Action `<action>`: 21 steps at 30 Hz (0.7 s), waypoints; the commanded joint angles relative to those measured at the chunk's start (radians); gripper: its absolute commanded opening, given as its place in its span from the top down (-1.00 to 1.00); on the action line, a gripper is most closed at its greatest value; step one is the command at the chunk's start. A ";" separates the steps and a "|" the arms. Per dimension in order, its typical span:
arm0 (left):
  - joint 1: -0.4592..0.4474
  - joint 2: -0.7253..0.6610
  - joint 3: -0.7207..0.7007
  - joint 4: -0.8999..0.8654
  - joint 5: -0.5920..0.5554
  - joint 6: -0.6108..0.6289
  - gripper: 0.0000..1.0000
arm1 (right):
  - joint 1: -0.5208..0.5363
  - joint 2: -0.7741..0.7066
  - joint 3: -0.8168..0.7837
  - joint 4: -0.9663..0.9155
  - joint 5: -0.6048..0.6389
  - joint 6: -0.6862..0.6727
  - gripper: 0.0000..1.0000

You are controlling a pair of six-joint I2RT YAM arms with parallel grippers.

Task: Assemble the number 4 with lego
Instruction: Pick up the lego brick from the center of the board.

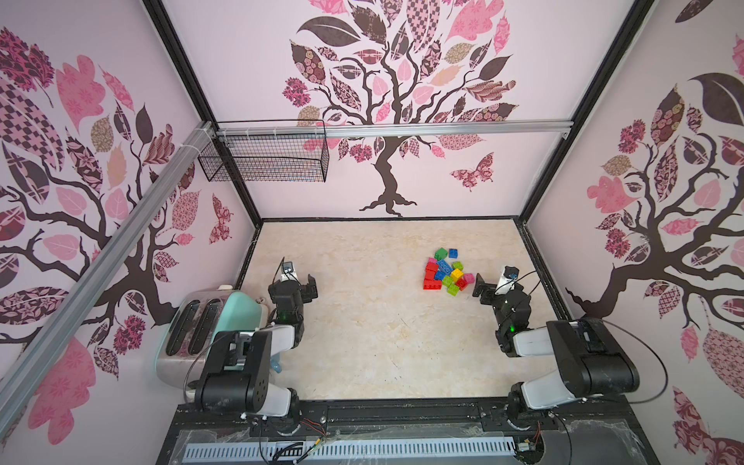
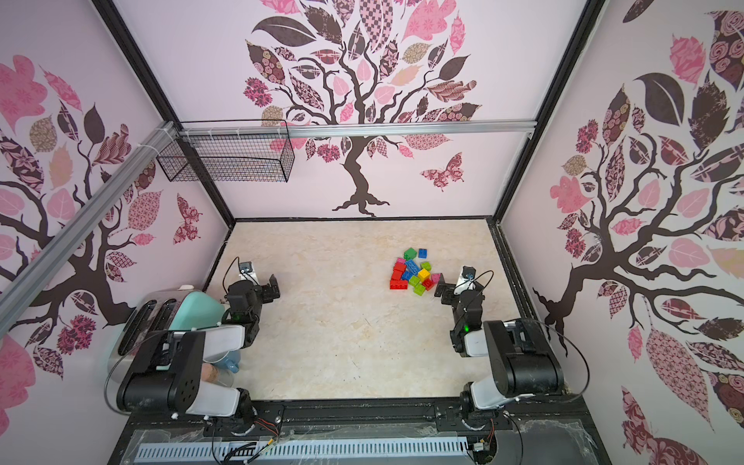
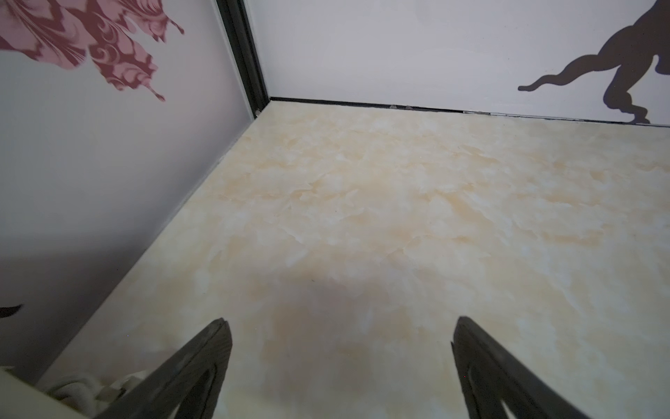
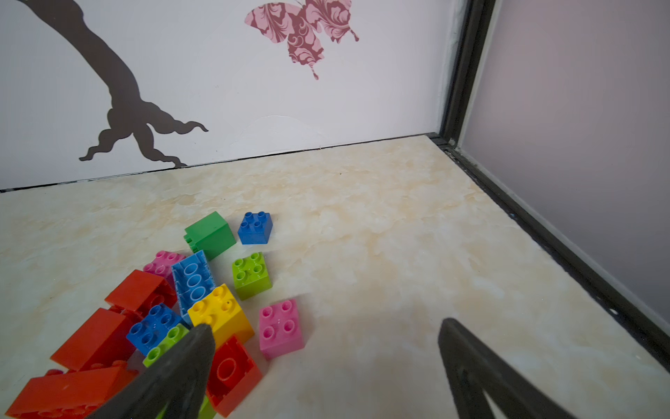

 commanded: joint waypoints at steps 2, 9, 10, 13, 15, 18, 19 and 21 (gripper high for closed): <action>-0.089 -0.138 0.178 -0.213 -0.170 -0.157 -0.96 | 0.001 -0.152 0.104 -0.238 0.117 0.130 -0.99; -0.261 -0.204 0.363 -0.528 -0.067 -0.501 -0.96 | 0.002 -0.159 0.426 -0.872 -0.189 0.340 -0.99; -0.293 -0.213 0.366 -0.543 -0.037 -0.503 -0.96 | 0.005 -0.136 0.470 -0.971 -0.242 0.353 -0.99; -0.335 -0.274 0.356 -0.652 -0.018 -0.588 -0.96 | 0.037 -0.100 0.547 -1.169 -0.293 0.346 -0.99; -0.333 -0.325 0.306 -0.656 -0.021 -0.642 -0.96 | 0.072 -0.095 0.566 -1.248 -0.262 0.314 -0.99; -0.329 -0.375 0.278 -0.706 -0.032 -0.663 -0.96 | 0.088 -0.082 0.583 -1.330 -0.249 0.269 -0.99; -0.325 -0.382 0.282 -0.739 -0.035 -0.666 -0.96 | 0.089 -0.070 0.589 -1.348 -0.253 0.247 -0.98; -0.321 -0.389 0.301 -0.824 -0.072 -0.699 -0.96 | 0.094 -0.030 0.615 -1.396 -0.259 0.209 -0.88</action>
